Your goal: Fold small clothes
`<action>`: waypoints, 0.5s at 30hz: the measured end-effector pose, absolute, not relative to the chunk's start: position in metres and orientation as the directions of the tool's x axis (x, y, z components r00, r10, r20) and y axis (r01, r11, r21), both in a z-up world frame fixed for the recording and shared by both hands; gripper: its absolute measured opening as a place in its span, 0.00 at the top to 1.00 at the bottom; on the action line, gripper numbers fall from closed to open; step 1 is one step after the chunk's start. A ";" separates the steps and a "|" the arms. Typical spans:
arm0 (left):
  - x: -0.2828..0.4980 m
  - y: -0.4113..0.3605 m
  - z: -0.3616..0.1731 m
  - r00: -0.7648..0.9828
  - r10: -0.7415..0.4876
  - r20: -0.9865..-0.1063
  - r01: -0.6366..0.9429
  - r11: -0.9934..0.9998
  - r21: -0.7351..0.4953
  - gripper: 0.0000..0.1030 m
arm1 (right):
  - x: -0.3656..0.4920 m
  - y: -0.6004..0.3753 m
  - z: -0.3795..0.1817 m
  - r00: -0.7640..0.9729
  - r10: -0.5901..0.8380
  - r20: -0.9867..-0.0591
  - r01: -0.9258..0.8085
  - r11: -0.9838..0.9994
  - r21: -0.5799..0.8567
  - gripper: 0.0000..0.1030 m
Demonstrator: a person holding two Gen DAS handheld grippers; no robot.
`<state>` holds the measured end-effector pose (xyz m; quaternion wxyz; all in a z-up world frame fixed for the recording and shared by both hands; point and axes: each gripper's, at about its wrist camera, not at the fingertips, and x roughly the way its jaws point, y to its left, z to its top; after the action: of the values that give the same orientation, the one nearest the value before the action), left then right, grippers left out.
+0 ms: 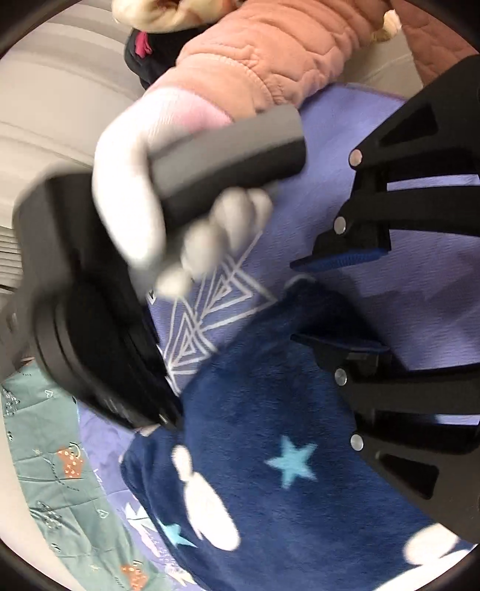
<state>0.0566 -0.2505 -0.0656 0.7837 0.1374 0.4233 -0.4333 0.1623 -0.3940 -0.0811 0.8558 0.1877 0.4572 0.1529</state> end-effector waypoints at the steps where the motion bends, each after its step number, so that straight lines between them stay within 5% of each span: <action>1: 0.054 -0.241 -0.062 0.257 -0.580 -0.773 0.793 0.584 -0.175 0.70 | 0.157 -0.388 -0.070 0.546 0.427 -0.721 -0.097 0.887 0.452 0.89; 4: 0.049 -0.205 -0.050 0.240 -0.636 -0.733 0.767 0.587 -0.259 0.69 | 0.130 -0.385 -0.051 0.561 0.437 -0.704 -0.133 0.886 0.444 0.87; 8: 0.040 -0.146 -0.036 0.303 -0.655 -0.692 0.694 0.649 -0.311 0.69 | 0.095 -0.372 -0.051 0.524 0.476 -0.706 -0.257 0.879 0.402 0.67; 11: 0.031 -0.080 -0.025 0.443 -0.594 -0.672 0.586 0.758 -0.284 0.69 | 0.083 -0.354 -0.079 0.481 0.312 -0.819 -0.238 0.946 0.221 0.69; 15: 0.028 0.013 -0.009 0.624 -0.450 -0.639 0.397 0.887 -0.237 0.67 | 0.071 -0.342 -0.058 0.536 0.229 -0.813 -0.198 0.970 0.144 0.69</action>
<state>0.0277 0.0125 -0.0089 0.9003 -0.0364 0.3646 -0.2350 0.0708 -0.3422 -0.0578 0.8761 0.0171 0.4662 0.1218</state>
